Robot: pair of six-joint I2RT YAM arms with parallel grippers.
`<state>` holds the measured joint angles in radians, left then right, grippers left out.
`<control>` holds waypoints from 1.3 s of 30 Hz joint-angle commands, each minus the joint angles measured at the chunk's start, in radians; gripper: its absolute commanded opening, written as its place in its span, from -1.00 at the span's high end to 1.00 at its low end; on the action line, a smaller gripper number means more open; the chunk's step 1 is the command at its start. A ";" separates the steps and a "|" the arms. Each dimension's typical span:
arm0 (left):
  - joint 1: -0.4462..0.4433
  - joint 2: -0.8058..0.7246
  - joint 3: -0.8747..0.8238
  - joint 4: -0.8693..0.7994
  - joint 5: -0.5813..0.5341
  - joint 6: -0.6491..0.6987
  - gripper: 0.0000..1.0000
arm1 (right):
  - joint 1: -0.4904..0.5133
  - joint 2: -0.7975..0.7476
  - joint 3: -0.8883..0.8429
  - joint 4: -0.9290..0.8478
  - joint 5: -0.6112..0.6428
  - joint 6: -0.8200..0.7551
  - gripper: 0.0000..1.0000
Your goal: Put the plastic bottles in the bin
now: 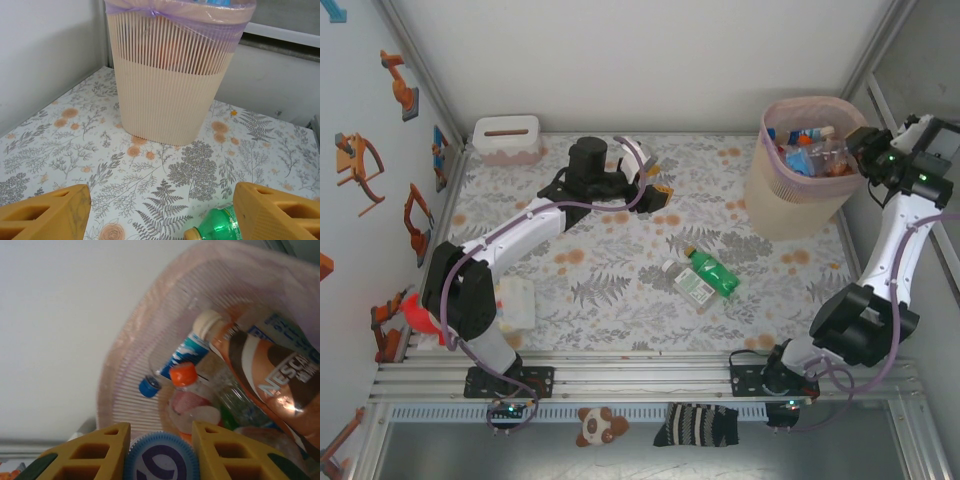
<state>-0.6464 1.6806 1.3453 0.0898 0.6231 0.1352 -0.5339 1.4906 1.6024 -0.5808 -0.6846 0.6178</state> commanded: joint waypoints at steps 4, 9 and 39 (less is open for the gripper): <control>0.002 -0.009 0.002 0.011 0.023 -0.014 -0.49 | 0.058 0.060 -0.019 -0.090 0.029 -0.109 0.57; 0.002 -0.010 -0.003 0.007 0.022 -0.017 -0.49 | 0.091 0.117 -0.010 -0.148 0.077 -0.160 0.54; 0.003 -0.004 -0.005 0.026 0.021 -0.028 -0.49 | 0.111 0.002 0.187 -0.312 0.303 -0.240 -0.06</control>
<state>-0.6464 1.6806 1.3453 0.0902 0.6228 0.1196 -0.4355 1.5295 1.7561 -0.8680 -0.3325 0.3809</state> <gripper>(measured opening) 0.744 0.543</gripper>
